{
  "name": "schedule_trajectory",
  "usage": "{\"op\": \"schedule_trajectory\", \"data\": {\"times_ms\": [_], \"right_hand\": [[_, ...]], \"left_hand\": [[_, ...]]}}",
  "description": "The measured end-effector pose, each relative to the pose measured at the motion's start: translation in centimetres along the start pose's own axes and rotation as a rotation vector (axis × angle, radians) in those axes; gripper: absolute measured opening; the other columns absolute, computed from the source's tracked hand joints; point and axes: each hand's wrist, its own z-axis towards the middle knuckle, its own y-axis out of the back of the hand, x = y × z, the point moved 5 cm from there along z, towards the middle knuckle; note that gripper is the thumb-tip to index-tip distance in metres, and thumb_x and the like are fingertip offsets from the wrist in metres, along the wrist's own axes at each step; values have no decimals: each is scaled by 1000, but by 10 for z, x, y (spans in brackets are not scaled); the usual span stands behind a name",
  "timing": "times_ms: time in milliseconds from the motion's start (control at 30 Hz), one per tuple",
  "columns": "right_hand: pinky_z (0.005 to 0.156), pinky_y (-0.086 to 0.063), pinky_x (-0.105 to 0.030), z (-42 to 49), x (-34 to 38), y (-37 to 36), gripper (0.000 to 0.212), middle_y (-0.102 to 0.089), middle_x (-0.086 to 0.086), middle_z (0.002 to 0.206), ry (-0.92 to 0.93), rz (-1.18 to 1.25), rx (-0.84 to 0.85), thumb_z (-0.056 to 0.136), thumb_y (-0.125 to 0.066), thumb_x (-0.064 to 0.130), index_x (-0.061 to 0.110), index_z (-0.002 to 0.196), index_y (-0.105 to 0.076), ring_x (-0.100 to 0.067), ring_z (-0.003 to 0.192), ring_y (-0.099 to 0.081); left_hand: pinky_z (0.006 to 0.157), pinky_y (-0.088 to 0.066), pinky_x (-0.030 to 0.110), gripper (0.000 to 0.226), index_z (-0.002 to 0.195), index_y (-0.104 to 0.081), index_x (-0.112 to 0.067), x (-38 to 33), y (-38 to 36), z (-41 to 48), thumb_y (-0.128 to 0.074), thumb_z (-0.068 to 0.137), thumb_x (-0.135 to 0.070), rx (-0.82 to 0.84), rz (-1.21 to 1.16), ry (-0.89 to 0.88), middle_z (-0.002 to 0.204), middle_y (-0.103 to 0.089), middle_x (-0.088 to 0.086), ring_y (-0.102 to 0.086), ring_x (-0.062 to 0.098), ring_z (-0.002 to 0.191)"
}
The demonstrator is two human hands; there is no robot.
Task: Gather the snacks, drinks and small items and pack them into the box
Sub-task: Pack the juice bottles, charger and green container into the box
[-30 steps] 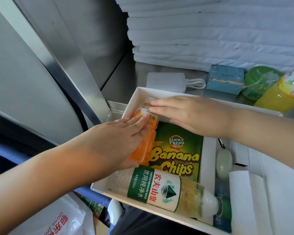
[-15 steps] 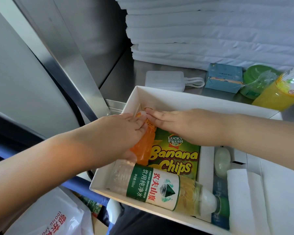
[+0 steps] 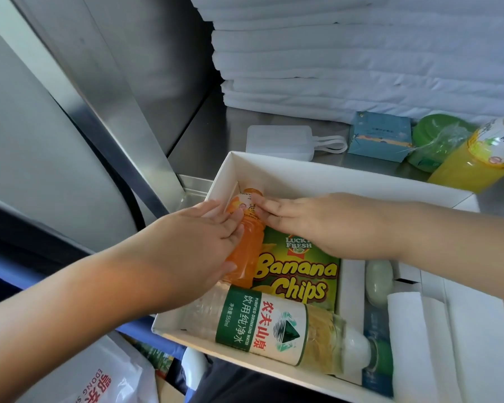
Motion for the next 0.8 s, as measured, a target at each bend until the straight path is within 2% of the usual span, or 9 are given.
{"op": "schedule_trajectory", "data": {"times_ms": [100,233,400,467,533,600,633,733,800], "right_hand": [[116,-21,-30,-1,-3,18,65,6,8,156,-16,29,-21,95,-35,-3,21,151,-12,-5,144,-5],[115,-19,-24,-3,-8,33,56,-16,9,156,-2,99,-179,97,-36,3,23,148,-25,-4,140,-21],[94,-46,-40,3,3,10,68,7,14,157,-20,50,-8,90,-32,-3,25,150,-17,-17,136,-36],[97,-45,-39,1,1,14,68,9,16,157,-21,72,-12,92,-32,-3,27,150,-15,-15,140,-29],[111,-31,-32,-3,-1,22,59,-3,11,158,-13,85,-80,96,-35,1,23,149,-23,-8,143,-17],[115,-19,-23,-12,-3,34,49,-18,8,156,-34,71,-188,98,-40,9,22,145,-35,-6,141,-21],[113,-22,-21,-17,-4,40,45,-26,5,154,-54,51,-242,98,-43,11,21,142,-40,-8,139,-28],[103,-43,-35,-33,-13,51,39,-46,-2,143,-129,-30,-395,96,-50,13,18,134,-53,-18,128,-47],[101,-45,-40,-46,-23,53,38,-49,-1,140,-197,-22,-471,95,-51,13,17,132,-54,-20,126,-48]], "left_hand": [[107,17,25,65,149,-7,-26,7,10,0,-3,91,-55,-74,-126,8,157,-1,-7,3,5,142],[95,28,16,73,144,9,-35,11,17,-4,9,76,-62,-129,-163,65,149,9,-20,16,-6,129],[101,22,28,55,148,-13,-31,5,7,3,-15,96,-52,-84,-44,-11,156,-10,-12,-6,2,142],[102,18,25,53,147,-18,-33,6,12,5,-18,97,-50,-82,-58,-16,155,-14,-13,-10,1,141],[105,10,22,52,146,-20,-38,10,16,4,-21,96,-51,-129,-133,9,154,-17,-18,-10,0,141],[107,3,21,56,146,-9,-42,15,22,3,-23,93,-54,-228,-221,71,154,-7,-21,-3,-1,141],[107,4,20,61,146,0,-43,17,24,4,-21,91,-57,-282,-256,101,153,4,-21,3,-1,141],[98,28,15,73,140,27,-35,23,32,15,-7,84,-64,-387,-277,152,146,33,-16,34,0,131],[97,30,15,73,137,31,-31,28,39,26,-1,83,-67,-454,-268,160,144,36,-12,38,3,129]]}}
